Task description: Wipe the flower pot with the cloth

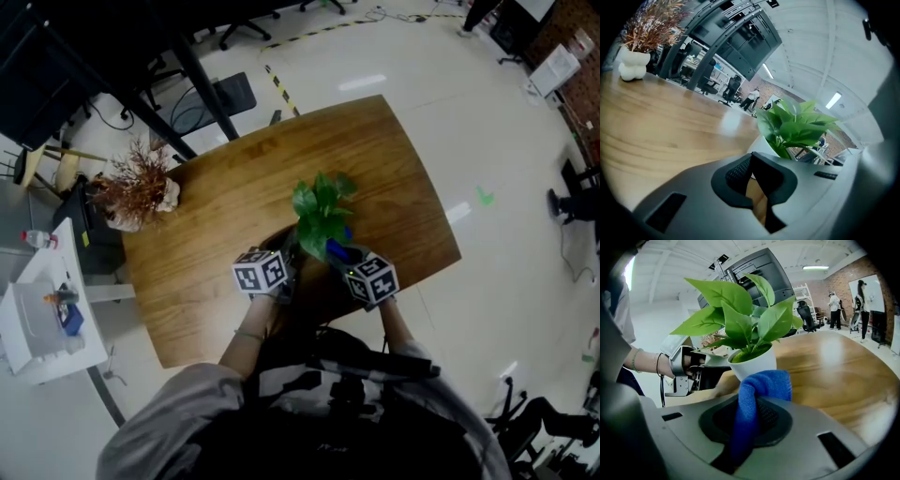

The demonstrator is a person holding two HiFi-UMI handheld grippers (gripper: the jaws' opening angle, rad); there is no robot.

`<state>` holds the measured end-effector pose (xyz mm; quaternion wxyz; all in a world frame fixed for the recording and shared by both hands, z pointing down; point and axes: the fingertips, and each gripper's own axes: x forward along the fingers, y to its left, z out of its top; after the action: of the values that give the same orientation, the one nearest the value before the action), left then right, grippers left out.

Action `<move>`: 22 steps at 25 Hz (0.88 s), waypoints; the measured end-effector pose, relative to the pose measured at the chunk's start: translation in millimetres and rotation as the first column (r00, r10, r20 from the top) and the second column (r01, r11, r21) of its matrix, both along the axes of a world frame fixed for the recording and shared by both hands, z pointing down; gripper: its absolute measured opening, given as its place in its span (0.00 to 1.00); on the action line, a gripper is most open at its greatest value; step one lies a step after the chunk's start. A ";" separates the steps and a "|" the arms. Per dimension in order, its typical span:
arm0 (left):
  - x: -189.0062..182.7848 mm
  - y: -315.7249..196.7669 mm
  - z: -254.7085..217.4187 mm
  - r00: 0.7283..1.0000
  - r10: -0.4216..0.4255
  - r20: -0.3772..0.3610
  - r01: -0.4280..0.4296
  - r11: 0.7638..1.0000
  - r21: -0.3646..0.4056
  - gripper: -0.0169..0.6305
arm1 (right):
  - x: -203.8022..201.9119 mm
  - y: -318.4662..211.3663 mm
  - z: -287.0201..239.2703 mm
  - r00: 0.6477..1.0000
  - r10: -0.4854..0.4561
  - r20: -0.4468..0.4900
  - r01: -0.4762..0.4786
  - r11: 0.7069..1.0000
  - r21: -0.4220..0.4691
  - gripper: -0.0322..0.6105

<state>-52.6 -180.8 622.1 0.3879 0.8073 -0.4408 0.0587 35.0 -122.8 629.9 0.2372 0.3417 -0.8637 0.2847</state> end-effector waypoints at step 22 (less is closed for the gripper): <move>5.8 4.4 2.2 1.000 0.009 -0.018 -0.009 1.000 -0.010 0.04 | 8.9 -23.4 -38.0 1.000 0.006 -0.030 -0.002 0.994 0.112 0.14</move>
<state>-46.8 -176.4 624.3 0.3955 0.8079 -0.4333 0.0552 43.9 -146.2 591.8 0.2302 0.3606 -0.8739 0.2309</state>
